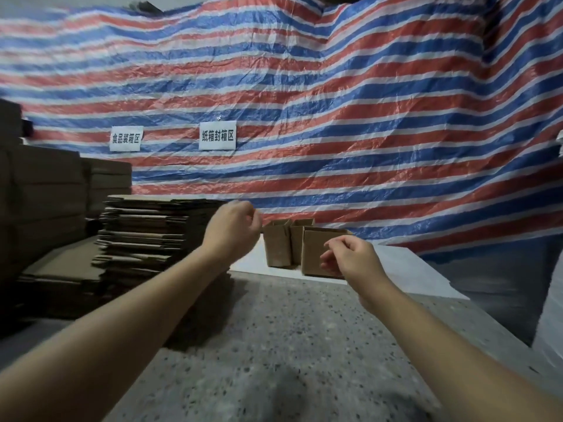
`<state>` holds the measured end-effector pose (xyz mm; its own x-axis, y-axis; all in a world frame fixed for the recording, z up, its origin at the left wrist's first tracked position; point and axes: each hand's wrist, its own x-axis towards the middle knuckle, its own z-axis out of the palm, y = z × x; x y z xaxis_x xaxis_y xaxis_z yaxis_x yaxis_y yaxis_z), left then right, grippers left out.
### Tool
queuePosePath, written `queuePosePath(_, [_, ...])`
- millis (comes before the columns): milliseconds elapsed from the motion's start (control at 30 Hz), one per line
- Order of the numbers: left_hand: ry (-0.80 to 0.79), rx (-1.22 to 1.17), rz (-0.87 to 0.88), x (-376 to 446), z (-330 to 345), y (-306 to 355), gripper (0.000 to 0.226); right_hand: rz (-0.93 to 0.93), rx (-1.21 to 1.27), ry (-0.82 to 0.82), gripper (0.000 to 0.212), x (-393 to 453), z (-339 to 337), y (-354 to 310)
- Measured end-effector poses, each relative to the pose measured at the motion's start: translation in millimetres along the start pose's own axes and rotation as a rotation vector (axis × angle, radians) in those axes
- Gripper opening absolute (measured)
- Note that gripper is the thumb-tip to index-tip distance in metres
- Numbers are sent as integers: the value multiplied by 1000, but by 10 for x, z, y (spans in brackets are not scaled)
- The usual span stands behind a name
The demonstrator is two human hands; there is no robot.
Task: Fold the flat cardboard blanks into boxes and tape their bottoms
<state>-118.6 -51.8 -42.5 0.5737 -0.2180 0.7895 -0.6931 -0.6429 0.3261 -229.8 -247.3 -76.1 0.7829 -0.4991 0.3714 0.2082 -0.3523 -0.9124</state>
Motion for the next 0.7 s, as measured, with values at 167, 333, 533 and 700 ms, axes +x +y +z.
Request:
queuePosePath(167, [34, 334, -22, 440, -264, -549, 37, -42, 33, -60, 26, 85, 322, -128])
queuePosePath(333, [-174, 539, -213, 760, -326, -951, 61, -81, 30, -97, 24, 291, 578, -190])
queuePosePath(533, [-344, 680, -285, 924, -242, -1170, 49, -92, -7, -155, 22, 541, 781, -275])
queuePosePath(700, [-376, 645, -280, 921, -197, -1229, 24, -104, -65, -172, 24, 629, 867, -265])
